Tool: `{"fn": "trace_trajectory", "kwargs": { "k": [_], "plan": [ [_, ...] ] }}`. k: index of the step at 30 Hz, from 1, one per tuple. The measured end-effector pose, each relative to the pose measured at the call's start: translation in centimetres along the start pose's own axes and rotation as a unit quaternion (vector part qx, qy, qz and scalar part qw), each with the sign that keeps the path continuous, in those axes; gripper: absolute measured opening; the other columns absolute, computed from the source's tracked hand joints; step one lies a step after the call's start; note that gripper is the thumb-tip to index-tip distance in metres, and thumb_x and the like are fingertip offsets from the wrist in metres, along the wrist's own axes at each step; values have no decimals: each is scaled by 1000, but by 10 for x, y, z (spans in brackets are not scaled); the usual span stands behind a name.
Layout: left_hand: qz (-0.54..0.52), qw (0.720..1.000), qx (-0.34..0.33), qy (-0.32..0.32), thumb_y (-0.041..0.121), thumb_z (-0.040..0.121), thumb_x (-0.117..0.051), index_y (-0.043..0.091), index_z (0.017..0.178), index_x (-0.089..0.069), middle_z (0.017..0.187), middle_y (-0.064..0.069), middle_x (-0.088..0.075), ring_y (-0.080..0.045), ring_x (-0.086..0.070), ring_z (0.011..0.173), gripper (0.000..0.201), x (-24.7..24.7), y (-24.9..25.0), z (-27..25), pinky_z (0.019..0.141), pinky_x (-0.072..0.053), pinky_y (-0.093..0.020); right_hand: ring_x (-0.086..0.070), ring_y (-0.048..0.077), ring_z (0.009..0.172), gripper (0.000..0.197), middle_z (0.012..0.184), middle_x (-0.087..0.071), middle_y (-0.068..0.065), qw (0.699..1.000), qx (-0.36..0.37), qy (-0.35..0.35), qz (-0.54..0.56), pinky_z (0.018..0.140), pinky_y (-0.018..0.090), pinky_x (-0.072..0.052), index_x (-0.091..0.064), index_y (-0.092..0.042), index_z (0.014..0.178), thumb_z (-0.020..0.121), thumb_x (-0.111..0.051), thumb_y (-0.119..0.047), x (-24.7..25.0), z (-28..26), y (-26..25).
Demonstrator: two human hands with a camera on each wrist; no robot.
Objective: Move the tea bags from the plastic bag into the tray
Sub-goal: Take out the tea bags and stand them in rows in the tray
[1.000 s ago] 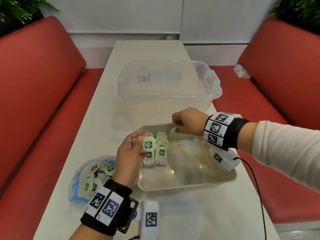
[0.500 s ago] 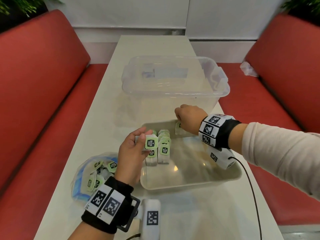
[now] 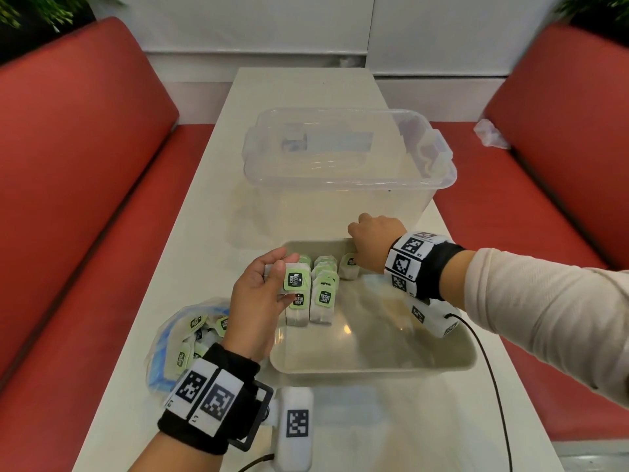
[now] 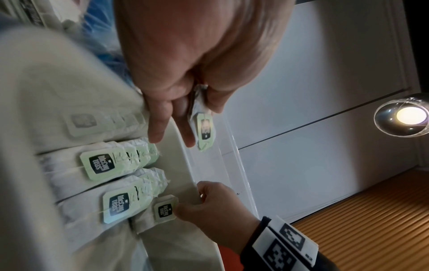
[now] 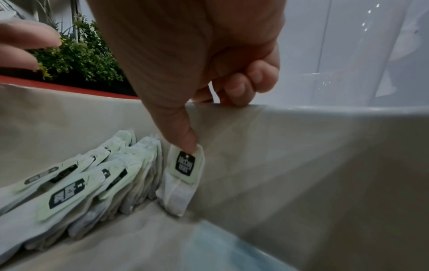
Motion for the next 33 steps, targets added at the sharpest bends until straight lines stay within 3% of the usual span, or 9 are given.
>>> {"fn": "trace_trajectory", "kwargs": {
  "k": [4,9,14,19,22,26,28,30,33],
  "plan": [
    [1,1000,0,1,19,97,-44,26,104,-58,106,9,-68,-12,-65,91,17,0,-1,1,69,-53,-20,-58,25,89,26,105,-56,8,1000,1,-6,-27,64,30,-37,-59,-10,106,87,-56,-28,3,3,-3],
    [-1,1000,-2,-4,20,96,-44,26,103,-58,104,10,-68,-8,-66,85,17,-1,-1,1,70,-53,-19,-50,22,72,26,95,-62,4,998,-5,-29,-57,62,28,-38,-63,-12,99,84,-58,-32,7,6,-7],
    [-4,1000,1,-4,20,97,-44,24,105,-58,104,9,-69,-9,-65,85,17,-1,-2,1,68,-52,-19,-52,21,70,28,83,-59,3,999,-12,-34,-39,61,27,-40,-64,-12,97,78,-59,-33,13,5,-7],
    [0,1000,0,-9,21,97,-44,22,106,-57,106,6,-68,-8,-66,83,16,-2,-1,0,65,-52,-17,-55,22,79,37,98,-60,4,999,-12,-24,-24,63,28,-40,-60,-13,106,78,-62,-38,14,2,-6],
    [-2,1000,-1,-9,23,96,-43,22,104,-58,105,6,-69,-7,-66,82,16,-2,0,0,65,-53,-17,-50,23,79,32,103,-54,6,1000,-18,-2,-1,66,30,-38,-54,-11,109,82,-60,-29,24,-4,-3],
    [-1,1000,6,-4,27,98,-40,20,101,-58,105,-2,-68,-16,-65,87,19,-3,3,-1,72,-52,-26,-50,22,72,18,89,-58,3,1000,13,1,-9,63,28,-39,-60,-11,98,84,-55,-22,37,-20,-8],
    [-1,1000,-5,3,26,99,-38,20,97,-58,100,-3,-68,-15,-64,84,21,-4,8,-1,69,-52,-24,-54,21,74,18,89,-63,1,998,56,1,34,62,26,-39,-60,-17,95,82,-59,-30,43,-33,-17],
    [7,1000,-22,8,26,99,-37,21,95,-58,93,1,-68,-8,-63,78,22,-7,16,-1,64,-52,-19,-56,16,74,31,86,-65,-4,985,92,-11,148,60,25,-40,-56,-24,94,74,-70,-44,52,-48,-27],
    [13,999,-39,1,27,100,-36,20,97,-58,94,3,-69,-6,-63,75,23,-15,25,-3,66,-50,-22,-60,10,66,42,83,-69,-4,935,100,-35,339,64,29,-48,-53,-24,92,70,-74,-52,64,-65,-40]
  ]
}}
Point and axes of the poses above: each hand's wrist, its own z-axis towards the middle knuckle, its own x-axis out of the back of the hand, y = z × x, the point moved 6 cm from there along z, towards the middle knuckle
